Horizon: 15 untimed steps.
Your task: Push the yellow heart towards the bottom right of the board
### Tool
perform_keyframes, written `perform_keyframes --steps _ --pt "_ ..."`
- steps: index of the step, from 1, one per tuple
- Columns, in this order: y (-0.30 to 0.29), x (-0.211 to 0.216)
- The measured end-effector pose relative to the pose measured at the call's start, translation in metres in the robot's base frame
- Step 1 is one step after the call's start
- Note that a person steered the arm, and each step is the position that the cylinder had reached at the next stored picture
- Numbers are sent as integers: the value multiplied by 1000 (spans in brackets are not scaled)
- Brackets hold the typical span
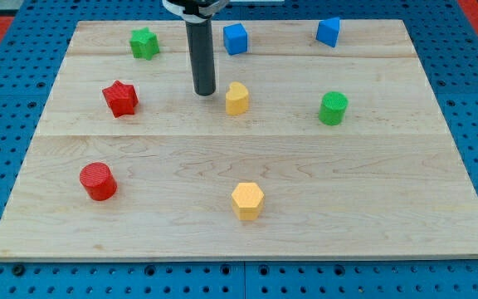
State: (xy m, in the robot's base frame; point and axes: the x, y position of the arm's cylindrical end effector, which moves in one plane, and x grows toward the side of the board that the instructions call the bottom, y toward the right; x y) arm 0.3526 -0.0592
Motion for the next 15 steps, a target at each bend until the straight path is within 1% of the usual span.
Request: perform_keyframes --steps 5,6,7,8,9,10,11,12,13,14,15 --pt "43 9" --pt "63 23" --pt "64 19" --pt "62 5" --pt "73 4" --pt "86 19" --pt "90 44" --pt "66 58" --pt "63 72" --pt "101 98" --pt "144 113"
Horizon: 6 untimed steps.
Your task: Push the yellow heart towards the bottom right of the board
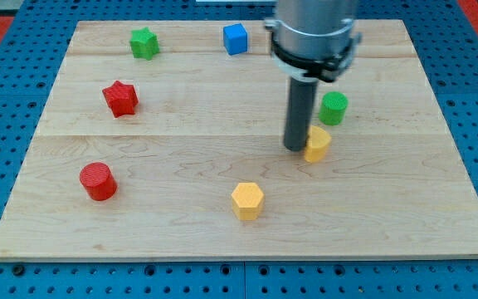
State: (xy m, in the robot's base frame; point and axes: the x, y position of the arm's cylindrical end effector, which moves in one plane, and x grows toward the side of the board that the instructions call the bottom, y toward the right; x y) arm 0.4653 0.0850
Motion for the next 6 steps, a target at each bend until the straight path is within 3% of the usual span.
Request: perform_keyframes --steps 2,4,6 --pt "11 -21" --pt "66 42" --pt "104 32"
